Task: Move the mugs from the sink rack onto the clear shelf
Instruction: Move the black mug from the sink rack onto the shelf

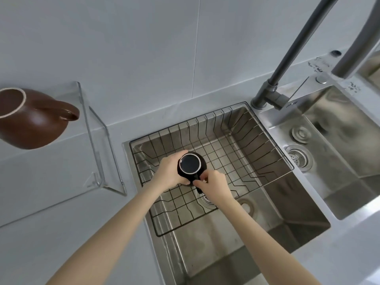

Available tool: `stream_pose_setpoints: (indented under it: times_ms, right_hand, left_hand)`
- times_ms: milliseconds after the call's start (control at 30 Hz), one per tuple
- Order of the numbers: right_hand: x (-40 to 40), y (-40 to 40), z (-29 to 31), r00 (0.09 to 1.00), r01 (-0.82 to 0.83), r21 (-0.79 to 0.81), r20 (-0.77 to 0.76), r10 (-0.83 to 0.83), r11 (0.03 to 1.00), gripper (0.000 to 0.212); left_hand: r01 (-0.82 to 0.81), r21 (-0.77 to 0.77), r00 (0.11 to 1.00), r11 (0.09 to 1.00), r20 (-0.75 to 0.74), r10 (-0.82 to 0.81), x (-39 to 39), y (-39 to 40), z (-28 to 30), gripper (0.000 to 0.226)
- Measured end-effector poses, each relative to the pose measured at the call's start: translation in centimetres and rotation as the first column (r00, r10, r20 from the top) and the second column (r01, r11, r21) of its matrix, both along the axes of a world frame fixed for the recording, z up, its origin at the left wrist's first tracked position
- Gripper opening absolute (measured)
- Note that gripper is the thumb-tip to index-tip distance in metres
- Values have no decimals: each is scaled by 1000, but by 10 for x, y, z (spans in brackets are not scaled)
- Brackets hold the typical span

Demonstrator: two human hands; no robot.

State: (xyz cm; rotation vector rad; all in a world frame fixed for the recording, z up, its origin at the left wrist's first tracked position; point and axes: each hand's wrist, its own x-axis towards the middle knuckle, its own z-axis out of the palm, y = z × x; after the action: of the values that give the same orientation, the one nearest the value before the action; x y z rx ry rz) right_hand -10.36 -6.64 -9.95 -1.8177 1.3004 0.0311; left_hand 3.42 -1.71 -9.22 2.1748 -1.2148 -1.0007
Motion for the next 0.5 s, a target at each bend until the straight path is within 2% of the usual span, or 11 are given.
stream_pose_setpoints:
  times_ms: [267, 500]
  right_hand:
    - [-7, 2, 16, 997, 40, 18, 70, -41, 999, 12]
    - [-3, -6, 92, 980, -11, -174, 192, 44, 985, 6]
  left_hand:
    - [-70, -34, 997, 997, 29, 71, -4, 3, 12, 88]
    - [-130, -236, 982, 963, 106, 158, 3, 9, 85, 77]
